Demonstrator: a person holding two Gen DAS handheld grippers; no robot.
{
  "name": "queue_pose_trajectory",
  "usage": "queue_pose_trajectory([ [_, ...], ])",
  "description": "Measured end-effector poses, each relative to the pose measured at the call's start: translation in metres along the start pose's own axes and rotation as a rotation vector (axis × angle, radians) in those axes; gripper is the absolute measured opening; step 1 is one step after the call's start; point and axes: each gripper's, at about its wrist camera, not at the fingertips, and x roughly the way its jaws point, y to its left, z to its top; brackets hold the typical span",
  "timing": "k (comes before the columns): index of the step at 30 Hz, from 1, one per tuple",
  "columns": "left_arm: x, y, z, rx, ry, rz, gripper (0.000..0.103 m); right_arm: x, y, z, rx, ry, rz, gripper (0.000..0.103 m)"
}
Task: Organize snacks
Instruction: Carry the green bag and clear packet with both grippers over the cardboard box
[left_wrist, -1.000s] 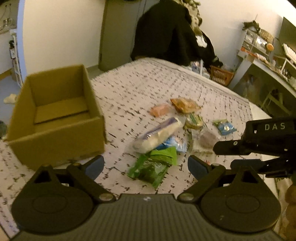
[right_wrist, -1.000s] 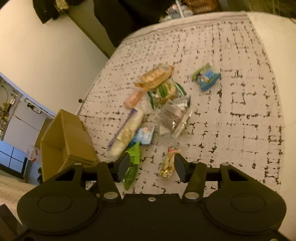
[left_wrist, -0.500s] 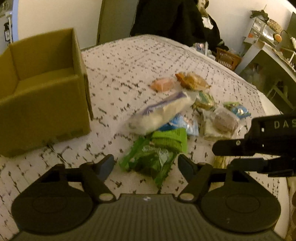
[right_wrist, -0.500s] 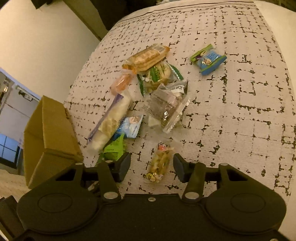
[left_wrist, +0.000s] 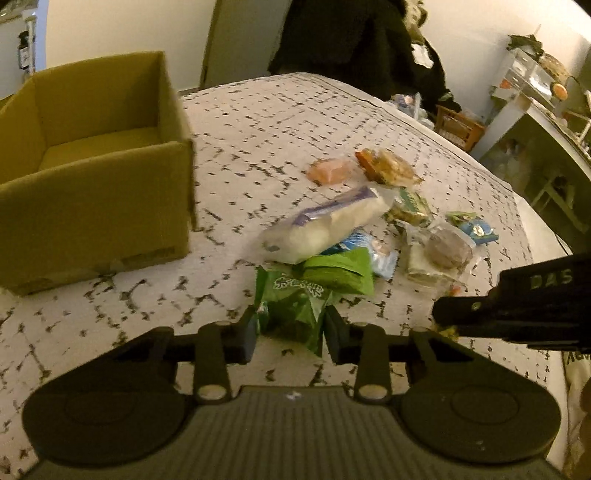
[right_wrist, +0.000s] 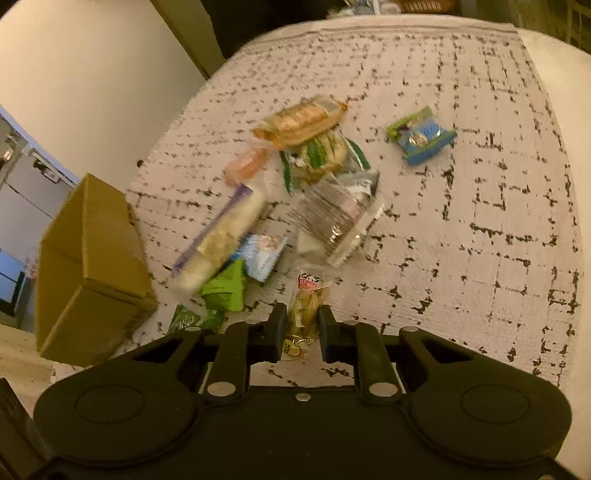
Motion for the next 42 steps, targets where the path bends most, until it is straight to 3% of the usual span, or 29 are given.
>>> queue_pose_trajectory([
  [25, -0.102, 0.005, 0.036, 0.025, -0.202, 0.013, 0.036, -0.045, 0.039, 0.006, -0.068, -0.222, 0.144, 0.018],
  [42, -0.141, 0.045, 0.055, -0.044, -0.300, 0.101, 0.036, -0.044, 0.091, 0.014, -0.155, -0.270, 0.259, 0.018],
])
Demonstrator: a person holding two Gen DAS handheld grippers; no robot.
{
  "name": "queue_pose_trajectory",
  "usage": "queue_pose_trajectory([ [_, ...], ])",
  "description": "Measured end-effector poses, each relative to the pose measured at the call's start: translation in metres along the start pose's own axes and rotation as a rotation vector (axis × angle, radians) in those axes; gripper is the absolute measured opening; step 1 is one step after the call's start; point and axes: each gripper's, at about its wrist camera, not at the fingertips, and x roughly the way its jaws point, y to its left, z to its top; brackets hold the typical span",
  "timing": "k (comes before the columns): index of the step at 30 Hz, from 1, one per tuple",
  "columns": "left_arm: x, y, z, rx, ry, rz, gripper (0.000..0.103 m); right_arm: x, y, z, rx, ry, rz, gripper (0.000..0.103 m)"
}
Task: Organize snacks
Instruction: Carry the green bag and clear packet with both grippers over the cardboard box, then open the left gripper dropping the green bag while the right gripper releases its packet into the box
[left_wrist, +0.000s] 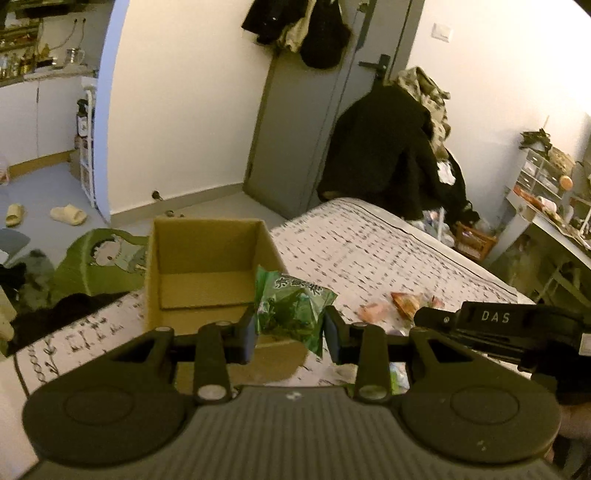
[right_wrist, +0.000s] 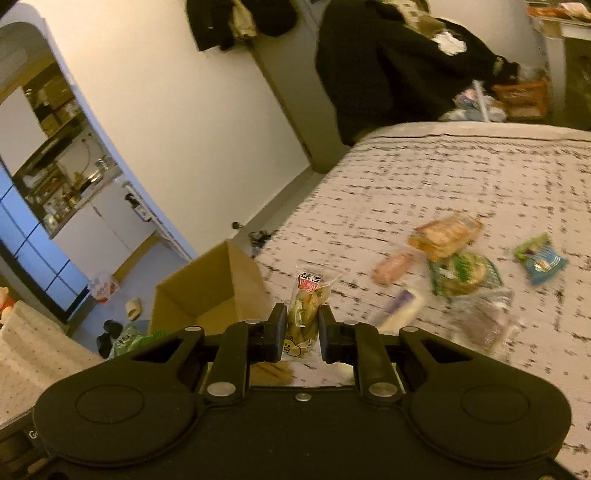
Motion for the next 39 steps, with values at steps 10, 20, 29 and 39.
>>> queue_pose_trajectory([
  [10, 0.000, 0.026, 0.017, -0.013, -0.029, 0.042, 0.036, 0.025, 0.036, 0.004, -0.044, 0.012, 0.075, 0.018],
  [20, 0.013, 0.044, 0.031, -0.031, -0.028, 0.052, 0.036, 0.049, 0.051, 0.005, -0.042, 0.013, 0.117, 0.019],
  [29, 0.031, 0.055, 0.032, -0.039, -0.004, 0.066, 0.036, 0.061, 0.059, 0.005, -0.044, 0.032, 0.138, 0.019],
  [39, 0.052, 0.060, 0.026, -0.056, 0.039, 0.095, 0.036, 0.067, 0.057, 0.003, -0.040, 0.045, 0.153, 0.019],
])
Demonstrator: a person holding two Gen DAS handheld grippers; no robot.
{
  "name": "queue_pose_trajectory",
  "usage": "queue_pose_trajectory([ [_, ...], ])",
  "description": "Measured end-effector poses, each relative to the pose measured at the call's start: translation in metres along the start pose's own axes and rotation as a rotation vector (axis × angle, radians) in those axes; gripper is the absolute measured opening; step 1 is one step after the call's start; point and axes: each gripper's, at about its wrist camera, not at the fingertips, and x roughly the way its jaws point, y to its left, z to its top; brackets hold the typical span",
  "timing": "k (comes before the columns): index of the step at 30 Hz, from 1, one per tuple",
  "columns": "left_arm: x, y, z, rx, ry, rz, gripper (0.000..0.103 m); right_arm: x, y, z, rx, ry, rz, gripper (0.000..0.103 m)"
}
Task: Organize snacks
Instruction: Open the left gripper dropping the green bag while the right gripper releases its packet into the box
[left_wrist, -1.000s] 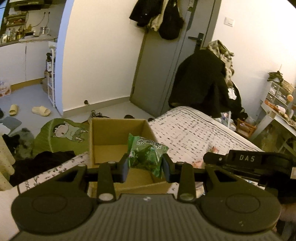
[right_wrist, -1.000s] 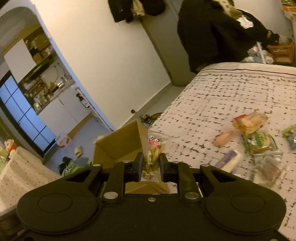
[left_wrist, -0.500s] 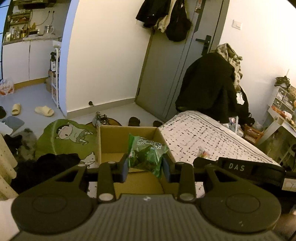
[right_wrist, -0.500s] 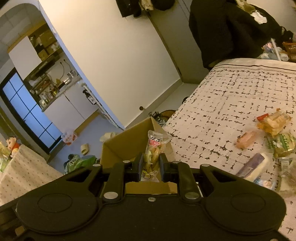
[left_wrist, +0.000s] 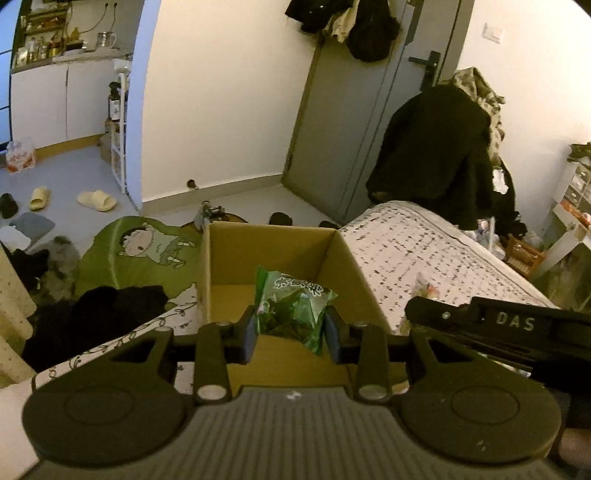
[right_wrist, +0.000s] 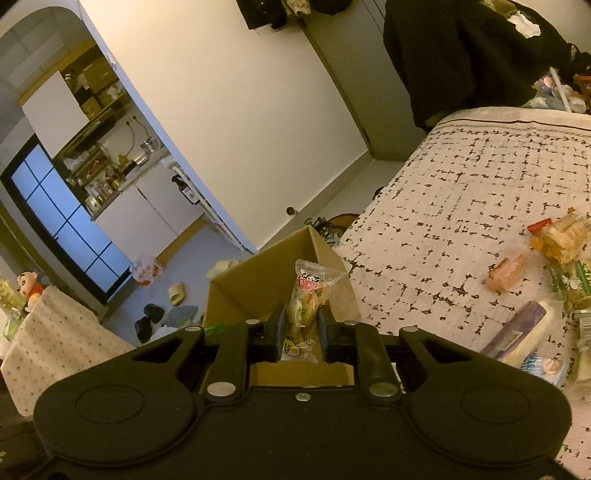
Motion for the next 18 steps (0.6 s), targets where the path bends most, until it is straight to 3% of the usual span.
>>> queue_pose_trajectory([
  [15, -0.019, 0.008, 0.001, -0.052, 0.004, 0.051, 0.041, -0.001, 0.016, -0.005, -0.041, 0.005, 0.060, 0.020],
  [18, -0.027, 0.011, 0.002, -0.050, 0.001, 0.061, 0.048, -0.002, 0.017, -0.005, -0.019, 0.007, 0.095, 0.037],
])
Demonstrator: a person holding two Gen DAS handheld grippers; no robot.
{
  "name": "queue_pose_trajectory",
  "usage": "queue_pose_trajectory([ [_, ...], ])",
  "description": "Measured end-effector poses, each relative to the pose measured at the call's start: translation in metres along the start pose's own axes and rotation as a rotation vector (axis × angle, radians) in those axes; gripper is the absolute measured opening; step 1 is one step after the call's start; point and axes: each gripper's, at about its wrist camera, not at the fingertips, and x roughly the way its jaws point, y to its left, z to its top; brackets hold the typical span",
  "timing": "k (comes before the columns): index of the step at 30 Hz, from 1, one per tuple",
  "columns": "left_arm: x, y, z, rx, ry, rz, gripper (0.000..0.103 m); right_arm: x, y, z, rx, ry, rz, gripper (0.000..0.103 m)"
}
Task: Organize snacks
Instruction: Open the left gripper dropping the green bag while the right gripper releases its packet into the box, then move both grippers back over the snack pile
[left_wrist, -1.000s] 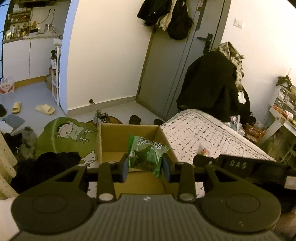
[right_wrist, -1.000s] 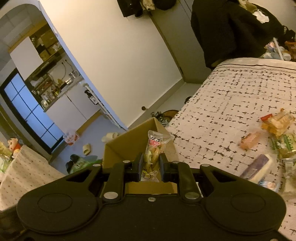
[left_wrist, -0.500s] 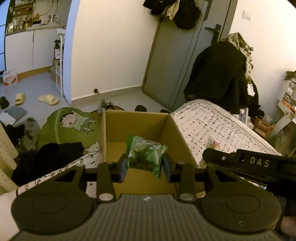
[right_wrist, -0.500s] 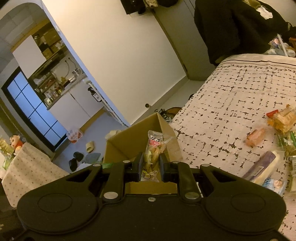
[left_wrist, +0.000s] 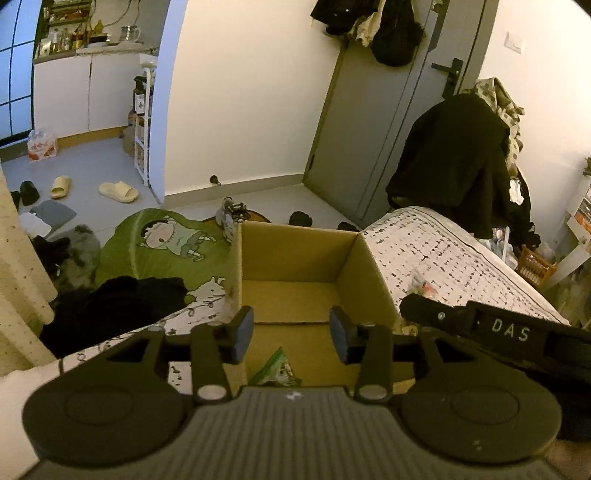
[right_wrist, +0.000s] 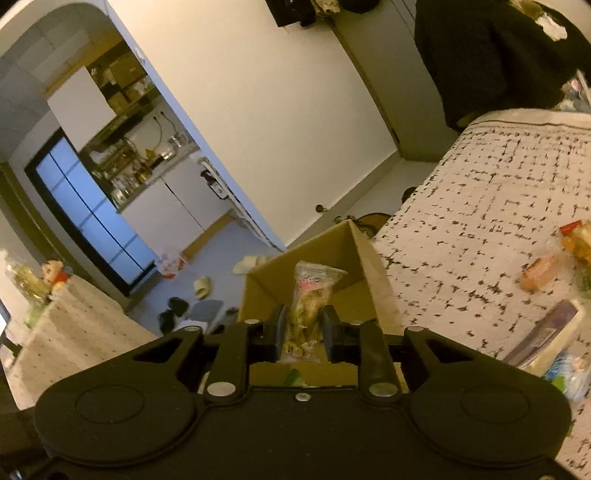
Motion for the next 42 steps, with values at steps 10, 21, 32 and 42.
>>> queue_pose_trajectory([
  [10, -0.022, 0.004, 0.007, -0.008, -0.028, 0.046, 0.078, -0.029, 0.002, 0.009, 0.021, -0.051, -0.026, 0.055],
  [21, -0.037, -0.001, 0.011, -0.002, 0.002, 0.048, 0.086, -0.052, 0.001, 0.006, -0.015, 0.024, -0.164, 0.060],
  [32, -0.058, -0.014, 0.017, -0.003, -0.008, 0.051, 0.102, -0.092, -0.003, 0.013, -0.057, -0.014, -0.238, 0.081],
  [42, -0.065, -0.033, 0.009, 0.034, 0.002, 0.008, 0.103, -0.122, -0.014, 0.022, -0.046, -0.053, -0.273, 0.098],
])
